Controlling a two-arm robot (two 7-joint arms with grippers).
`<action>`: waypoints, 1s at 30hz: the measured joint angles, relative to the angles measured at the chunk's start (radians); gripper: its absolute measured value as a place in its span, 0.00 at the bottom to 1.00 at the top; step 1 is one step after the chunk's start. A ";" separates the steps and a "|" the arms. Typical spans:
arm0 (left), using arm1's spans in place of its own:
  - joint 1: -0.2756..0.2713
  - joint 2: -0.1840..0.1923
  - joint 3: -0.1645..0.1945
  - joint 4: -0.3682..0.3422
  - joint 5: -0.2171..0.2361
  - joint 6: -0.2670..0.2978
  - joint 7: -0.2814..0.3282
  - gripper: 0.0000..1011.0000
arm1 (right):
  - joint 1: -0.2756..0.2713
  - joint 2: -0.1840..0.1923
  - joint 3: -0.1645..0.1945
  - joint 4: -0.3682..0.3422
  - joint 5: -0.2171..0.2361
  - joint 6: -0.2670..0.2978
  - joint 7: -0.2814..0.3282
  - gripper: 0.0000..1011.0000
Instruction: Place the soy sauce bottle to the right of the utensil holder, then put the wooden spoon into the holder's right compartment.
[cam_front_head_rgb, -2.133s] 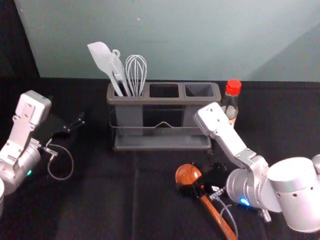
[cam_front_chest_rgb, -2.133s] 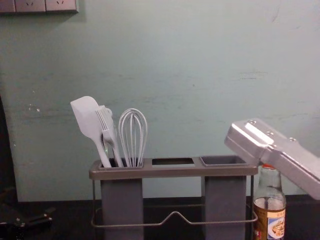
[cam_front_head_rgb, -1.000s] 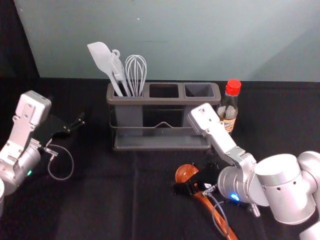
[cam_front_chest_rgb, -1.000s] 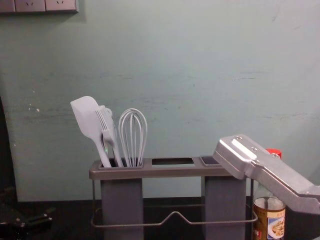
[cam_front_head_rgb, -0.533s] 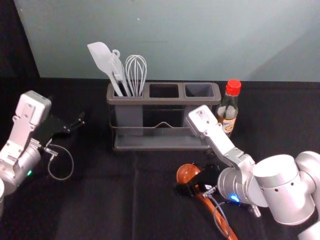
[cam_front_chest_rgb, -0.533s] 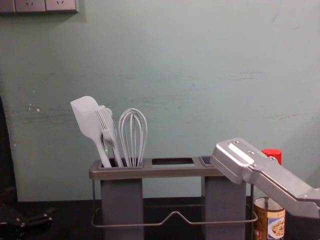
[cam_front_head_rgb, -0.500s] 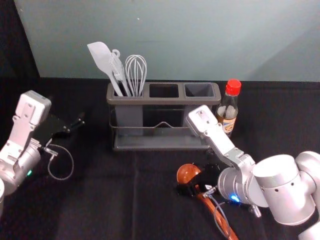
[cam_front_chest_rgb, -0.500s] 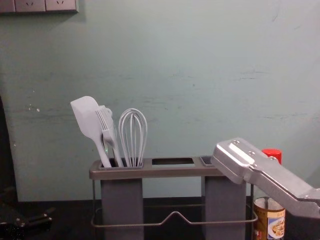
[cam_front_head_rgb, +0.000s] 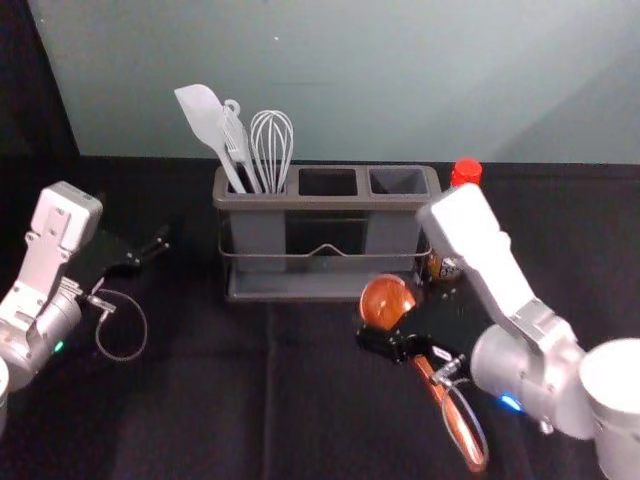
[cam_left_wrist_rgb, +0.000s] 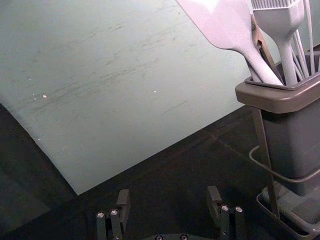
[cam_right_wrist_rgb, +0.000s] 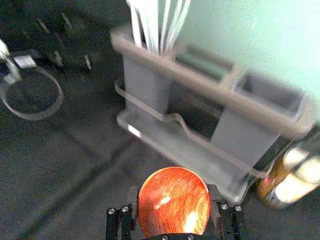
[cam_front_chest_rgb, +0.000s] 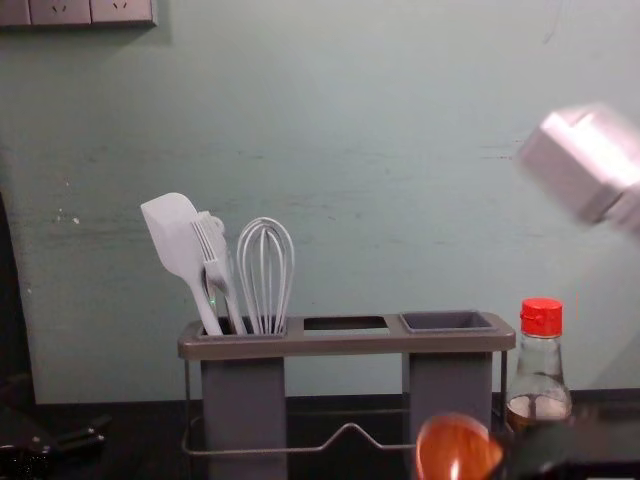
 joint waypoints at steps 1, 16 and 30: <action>0.000 0.000 0.000 0.000 0.000 0.000 0.000 0.99 | -0.033 0.009 0.014 -0.020 -0.006 -0.078 -0.001 0.83; 0.000 0.000 0.000 0.000 0.000 0.000 0.000 0.99 | -0.209 -0.011 0.091 0.024 -0.079 -0.780 -0.079 0.83; 0.000 0.000 0.000 0.000 0.000 0.000 0.000 0.99 | -0.201 -0.060 0.110 0.187 -0.078 -1.207 -0.079 0.83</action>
